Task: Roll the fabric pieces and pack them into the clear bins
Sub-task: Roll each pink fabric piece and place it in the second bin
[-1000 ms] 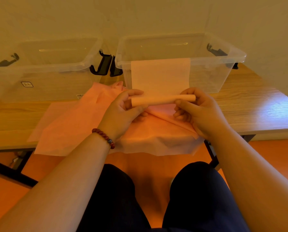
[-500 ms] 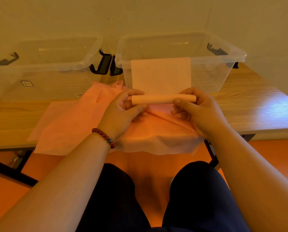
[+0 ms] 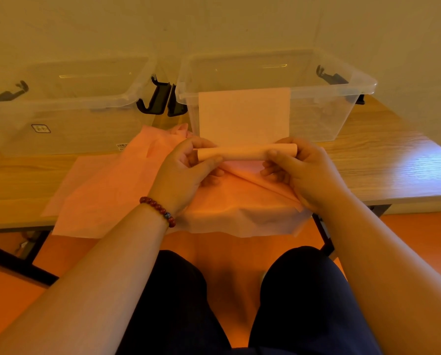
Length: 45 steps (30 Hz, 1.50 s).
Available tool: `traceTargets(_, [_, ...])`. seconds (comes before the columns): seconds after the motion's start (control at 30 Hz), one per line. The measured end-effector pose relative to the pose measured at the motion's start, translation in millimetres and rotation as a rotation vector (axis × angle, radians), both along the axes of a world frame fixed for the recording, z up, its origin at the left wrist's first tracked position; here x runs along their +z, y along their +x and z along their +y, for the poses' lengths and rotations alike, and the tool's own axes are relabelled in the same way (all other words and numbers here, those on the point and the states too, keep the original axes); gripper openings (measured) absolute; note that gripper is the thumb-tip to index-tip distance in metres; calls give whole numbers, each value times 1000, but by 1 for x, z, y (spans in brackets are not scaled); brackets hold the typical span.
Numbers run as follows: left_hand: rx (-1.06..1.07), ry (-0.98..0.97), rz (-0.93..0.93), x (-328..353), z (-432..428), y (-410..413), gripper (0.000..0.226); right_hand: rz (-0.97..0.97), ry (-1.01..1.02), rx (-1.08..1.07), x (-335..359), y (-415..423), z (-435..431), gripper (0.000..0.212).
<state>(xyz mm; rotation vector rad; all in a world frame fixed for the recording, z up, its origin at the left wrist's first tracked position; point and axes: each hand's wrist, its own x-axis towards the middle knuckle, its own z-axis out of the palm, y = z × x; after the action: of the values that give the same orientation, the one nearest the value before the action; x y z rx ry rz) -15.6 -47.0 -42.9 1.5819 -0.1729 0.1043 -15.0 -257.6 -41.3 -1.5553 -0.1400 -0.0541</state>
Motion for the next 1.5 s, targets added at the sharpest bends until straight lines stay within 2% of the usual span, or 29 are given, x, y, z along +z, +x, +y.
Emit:
traceTargets(0.13, [12,26,-2,1,0,0,4,19,33,59,-1,2,-2,29])
traceTargets(0.2, [5,20,-4,1,0,0,7,6,10,47,-2,2,-2,20])
traceTargets(0.33, [-22,-11,-12,1,-1,-2,30,0,-9,12,-1,0,0,5])
traceTargets(0.47, [-16,39,-29,2,-1,-3,22,45,70,29,2,0,1,6])
traceTargets(0.6, [-6,42,-16,1,0,0,9,52,89,63,4,0,0,24])
traceTargets(0.73, [-29,13,-7,1,1,0,21,24,37,28,2,0,0,8])
traceTargets(0.83, [-36,13,-12,1,1,-1,26,21,39,18,1,-1,0,4])
traceTargets(0.97, [-8,46,-6,0,0,0,10,36,62,61,1,0,-1,18])
traceTargets(1.07, [-20,33,13,-1,1,1,6,21,-8,58,0,1,-2,31])
traceTargets(1.2, [-38,21,-15,0,1,-1,25,-20,-47,27,-1,0,-1,9])
traceTargets(1.27, [-38,24,-27,1,1,-2,25,-40,-76,21,0,-1,0,2])
traceTargets(1.33, [-22,47,-25,1,0,-2,17,-32,-59,39,1,-2,0,6])
traceTargets(1.43, [-5,44,-8,1,0,-1,10,2,0,70,1,-1,-1,28])
traceTargets(1.5, [-4,49,-15,0,-1,-1,11,-8,-21,68,1,-1,-1,28])
